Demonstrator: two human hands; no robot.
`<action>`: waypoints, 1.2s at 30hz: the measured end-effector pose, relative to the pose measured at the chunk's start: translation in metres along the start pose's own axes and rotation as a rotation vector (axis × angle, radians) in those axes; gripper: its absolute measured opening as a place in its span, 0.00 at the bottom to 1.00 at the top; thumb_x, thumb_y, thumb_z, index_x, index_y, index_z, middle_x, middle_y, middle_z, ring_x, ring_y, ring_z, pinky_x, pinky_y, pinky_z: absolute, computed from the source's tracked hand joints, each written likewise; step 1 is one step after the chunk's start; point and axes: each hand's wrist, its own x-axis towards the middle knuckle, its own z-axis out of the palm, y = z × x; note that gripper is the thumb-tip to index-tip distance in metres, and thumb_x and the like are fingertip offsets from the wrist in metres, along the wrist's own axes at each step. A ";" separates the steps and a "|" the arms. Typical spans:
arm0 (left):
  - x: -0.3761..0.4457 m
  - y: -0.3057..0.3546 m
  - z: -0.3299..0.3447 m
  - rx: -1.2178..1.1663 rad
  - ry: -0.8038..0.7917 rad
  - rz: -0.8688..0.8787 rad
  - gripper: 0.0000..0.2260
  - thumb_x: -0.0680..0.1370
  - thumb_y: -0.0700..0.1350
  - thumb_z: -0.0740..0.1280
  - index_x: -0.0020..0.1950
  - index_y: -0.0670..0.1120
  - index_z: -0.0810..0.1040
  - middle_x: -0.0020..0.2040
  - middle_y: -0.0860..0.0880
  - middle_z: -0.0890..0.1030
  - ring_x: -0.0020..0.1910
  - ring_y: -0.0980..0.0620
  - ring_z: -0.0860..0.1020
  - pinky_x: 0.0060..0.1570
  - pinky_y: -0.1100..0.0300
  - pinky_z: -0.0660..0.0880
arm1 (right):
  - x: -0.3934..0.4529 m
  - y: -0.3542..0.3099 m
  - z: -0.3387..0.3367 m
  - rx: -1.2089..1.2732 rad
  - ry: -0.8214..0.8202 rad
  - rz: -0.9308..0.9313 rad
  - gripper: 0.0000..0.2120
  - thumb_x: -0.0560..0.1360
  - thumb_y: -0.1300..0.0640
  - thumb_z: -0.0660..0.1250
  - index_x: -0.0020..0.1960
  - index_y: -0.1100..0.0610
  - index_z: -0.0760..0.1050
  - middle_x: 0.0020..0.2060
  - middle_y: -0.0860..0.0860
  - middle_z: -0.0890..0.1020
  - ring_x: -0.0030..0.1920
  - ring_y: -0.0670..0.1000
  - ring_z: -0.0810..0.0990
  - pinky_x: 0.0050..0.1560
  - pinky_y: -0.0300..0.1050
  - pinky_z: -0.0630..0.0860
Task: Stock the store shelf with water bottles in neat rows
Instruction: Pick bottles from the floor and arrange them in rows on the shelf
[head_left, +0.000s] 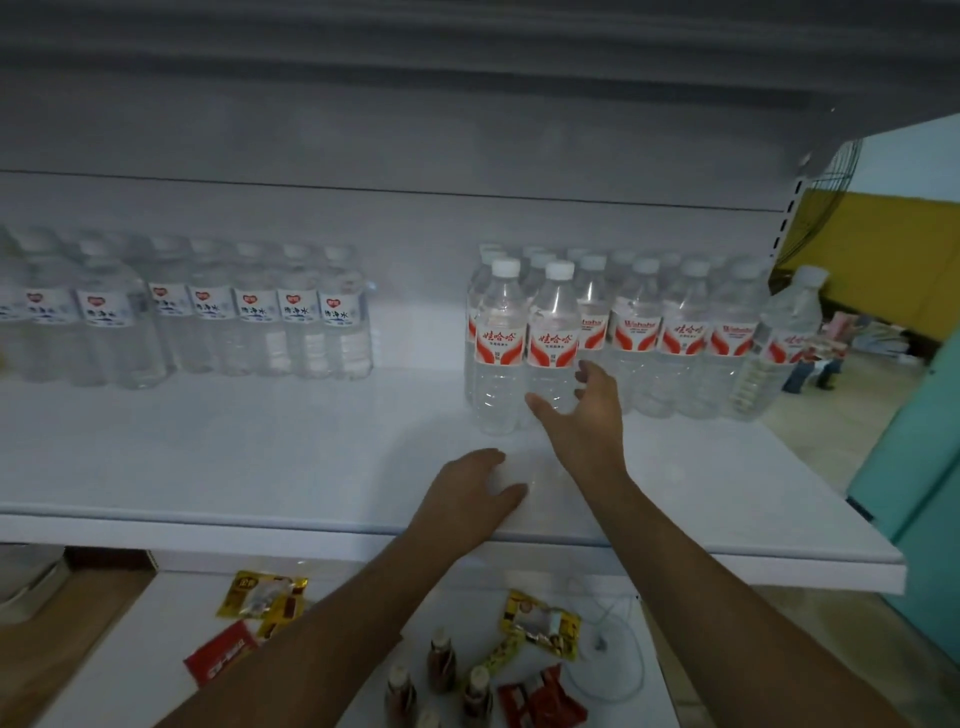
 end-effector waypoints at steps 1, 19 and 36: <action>-0.006 -0.002 -0.004 -0.041 0.040 -0.015 0.25 0.77 0.55 0.65 0.72 0.48 0.67 0.72 0.51 0.68 0.69 0.54 0.67 0.67 0.65 0.59 | -0.011 -0.004 -0.004 -0.010 -0.012 -0.011 0.36 0.70 0.47 0.76 0.72 0.52 0.64 0.67 0.49 0.70 0.65 0.51 0.73 0.67 0.50 0.72; -0.280 -0.181 -0.158 -0.087 0.603 -0.391 0.22 0.77 0.51 0.67 0.70 0.48 0.71 0.67 0.51 0.75 0.65 0.53 0.72 0.57 0.67 0.66 | -0.270 -0.174 0.160 0.103 -0.647 -0.437 0.30 0.71 0.51 0.75 0.70 0.56 0.69 0.64 0.49 0.72 0.61 0.47 0.72 0.61 0.43 0.72; -0.486 -0.344 -0.096 -0.141 0.735 -1.038 0.23 0.78 0.51 0.64 0.73 0.47 0.67 0.71 0.51 0.70 0.70 0.53 0.67 0.65 0.64 0.62 | -0.506 -0.119 0.329 -0.107 -1.339 -0.601 0.32 0.73 0.51 0.73 0.72 0.57 0.67 0.67 0.53 0.72 0.65 0.54 0.72 0.63 0.49 0.72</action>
